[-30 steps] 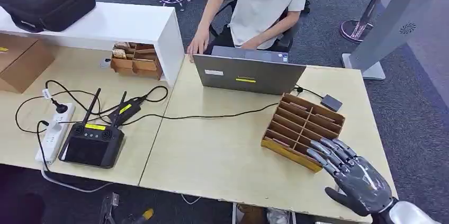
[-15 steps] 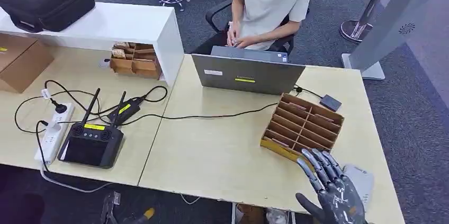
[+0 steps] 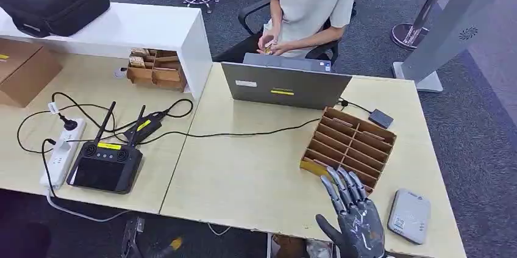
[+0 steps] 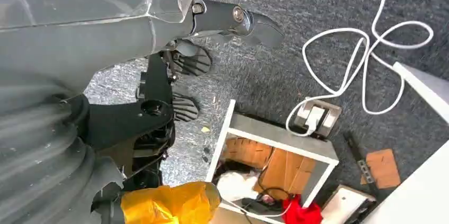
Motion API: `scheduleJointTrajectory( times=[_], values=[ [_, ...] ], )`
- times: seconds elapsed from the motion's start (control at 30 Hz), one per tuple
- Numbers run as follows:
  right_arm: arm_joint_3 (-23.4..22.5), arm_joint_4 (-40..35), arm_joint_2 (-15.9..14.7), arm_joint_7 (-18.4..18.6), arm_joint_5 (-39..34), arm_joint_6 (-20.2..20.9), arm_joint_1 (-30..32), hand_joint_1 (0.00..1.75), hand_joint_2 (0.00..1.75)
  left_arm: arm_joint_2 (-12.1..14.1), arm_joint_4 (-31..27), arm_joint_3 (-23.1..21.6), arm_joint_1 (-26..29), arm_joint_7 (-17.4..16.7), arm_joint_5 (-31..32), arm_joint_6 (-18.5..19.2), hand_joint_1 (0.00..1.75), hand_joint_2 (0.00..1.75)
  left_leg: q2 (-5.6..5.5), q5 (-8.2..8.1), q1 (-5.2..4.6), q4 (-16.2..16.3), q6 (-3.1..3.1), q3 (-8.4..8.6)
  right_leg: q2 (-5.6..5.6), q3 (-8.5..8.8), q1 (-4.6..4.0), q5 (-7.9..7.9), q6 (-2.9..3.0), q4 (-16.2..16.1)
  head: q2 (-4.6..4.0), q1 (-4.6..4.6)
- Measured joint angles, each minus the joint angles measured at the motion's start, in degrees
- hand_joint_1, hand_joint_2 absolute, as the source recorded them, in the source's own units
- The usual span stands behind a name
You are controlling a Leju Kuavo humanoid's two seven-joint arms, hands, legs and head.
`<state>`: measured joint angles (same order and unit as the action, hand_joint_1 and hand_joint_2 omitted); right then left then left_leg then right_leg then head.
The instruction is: Pass the card to the sensor for recognition and then transmit it.
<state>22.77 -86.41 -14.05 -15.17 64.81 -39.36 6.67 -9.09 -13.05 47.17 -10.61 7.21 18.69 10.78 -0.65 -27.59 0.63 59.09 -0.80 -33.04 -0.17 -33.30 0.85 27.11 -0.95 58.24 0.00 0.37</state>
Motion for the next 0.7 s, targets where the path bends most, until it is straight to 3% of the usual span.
scheduleJointTrajectory(
  times=[0.13,0.23,0.4,0.7],
  values=[
    [-3.0,2.9,2.4,1.4,4.6,0.0,-1.9,0.00,1.75,-0.2,0.0,-1.5,-0.2,-0.7,-0.7,0.0,0.00,1.75,0.00,0.00,-0.01,0.0,0.00,-0.01,0.01,0.00,0.01,-0.01,0.00,0.0,0.00,0.00],
    [-4.7,5.7,3.1,4.7,8.1,0.0,-4.4,0.00,1.75,-0.5,0.0,-2.6,-0.4,-1.2,-1.1,-0.2,0.00,1.75,0.01,0.01,-0.01,0.0,0.01,0.00,0.01,0.00,0.01,-0.04,0.00,0.0,0.00,0.00],
    [-5.2,11.4,2.3,11.0,10.2,0.0,-10.1,0.00,1.75,-0.7,0.0,-4.8,-0.7,-2.1,-2.4,-0.6,0.00,1.75,0.03,0.02,-0.01,0.1,0.02,0.00,0.08,0.00,0.01,-0.09,0.04,0.0,0.00,-0.02],
    [-3.8,15.2,0.3,13.3,9.9,0.1,-15.3,0.00,1.75,-0.8,0.0,-6.8,-0.7,-2.4,-3.5,-0.7,0.00,1.75,0.02,0.02,-0.01,0.1,0.02,-0.01,0.07,-0.01,0.00,-0.11,0.08,0.0,0.00,0.00]
  ],
)
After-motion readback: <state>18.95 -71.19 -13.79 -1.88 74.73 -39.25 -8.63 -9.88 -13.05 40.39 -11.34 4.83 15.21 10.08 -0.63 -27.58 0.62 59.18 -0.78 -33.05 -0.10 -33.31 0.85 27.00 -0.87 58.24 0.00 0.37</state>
